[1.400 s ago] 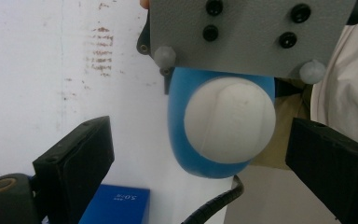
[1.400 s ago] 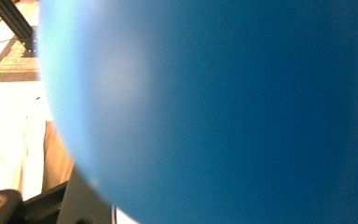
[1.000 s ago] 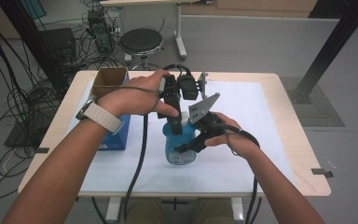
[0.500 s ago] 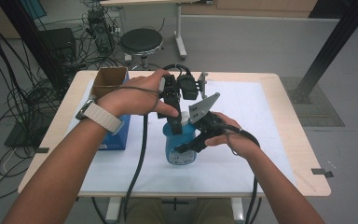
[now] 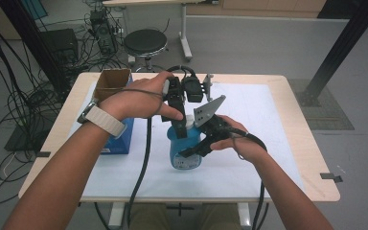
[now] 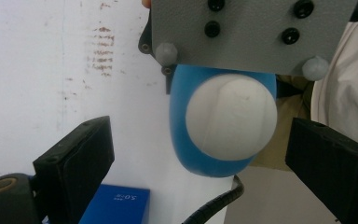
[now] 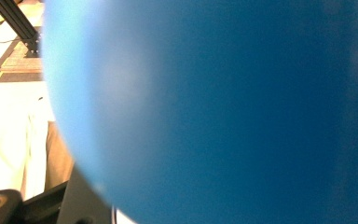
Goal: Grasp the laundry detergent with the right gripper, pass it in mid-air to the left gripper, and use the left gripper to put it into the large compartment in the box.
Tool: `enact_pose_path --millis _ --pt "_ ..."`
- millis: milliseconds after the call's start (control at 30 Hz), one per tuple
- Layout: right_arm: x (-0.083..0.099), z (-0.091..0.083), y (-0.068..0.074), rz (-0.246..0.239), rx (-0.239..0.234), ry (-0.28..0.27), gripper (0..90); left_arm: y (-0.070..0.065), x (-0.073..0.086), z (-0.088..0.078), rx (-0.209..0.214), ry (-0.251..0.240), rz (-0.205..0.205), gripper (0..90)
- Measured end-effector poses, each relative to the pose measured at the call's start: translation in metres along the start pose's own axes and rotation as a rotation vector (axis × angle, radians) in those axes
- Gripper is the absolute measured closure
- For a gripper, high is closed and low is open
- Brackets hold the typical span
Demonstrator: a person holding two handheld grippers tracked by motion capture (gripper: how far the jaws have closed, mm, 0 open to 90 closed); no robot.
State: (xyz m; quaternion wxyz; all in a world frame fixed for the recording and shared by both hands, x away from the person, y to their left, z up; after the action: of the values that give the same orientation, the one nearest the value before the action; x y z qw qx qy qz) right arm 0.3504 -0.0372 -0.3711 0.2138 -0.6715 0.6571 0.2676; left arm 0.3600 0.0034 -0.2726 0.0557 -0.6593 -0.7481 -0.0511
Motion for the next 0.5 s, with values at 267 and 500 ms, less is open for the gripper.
enact_pose_path --millis 267,500 --pt "-0.0004 0.0005 0.0006 0.002 -0.002 0.001 42.9 -0.0001 0.0002 0.0000 0.000 -0.001 0.000 8.3" --pt "0.0000 0.0002 0.0005 0.002 -0.001 0.003 42.8 -0.0002 0.0001 0.0001 0.000 -0.001 -0.001 8.2"
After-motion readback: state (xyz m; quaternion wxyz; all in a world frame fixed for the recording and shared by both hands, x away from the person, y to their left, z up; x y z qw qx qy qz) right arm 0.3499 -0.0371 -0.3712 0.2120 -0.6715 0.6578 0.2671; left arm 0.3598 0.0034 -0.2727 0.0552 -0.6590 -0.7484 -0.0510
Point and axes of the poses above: each handheld gripper's, and its own axes: z roughly forward along the jaws, x roughly out of its underside, y roughly to its left, the point moved 9 cm from there along z, roughly forward along the jaws, and after that the axes turned 13 degrees about y, right-handed, at the moved point
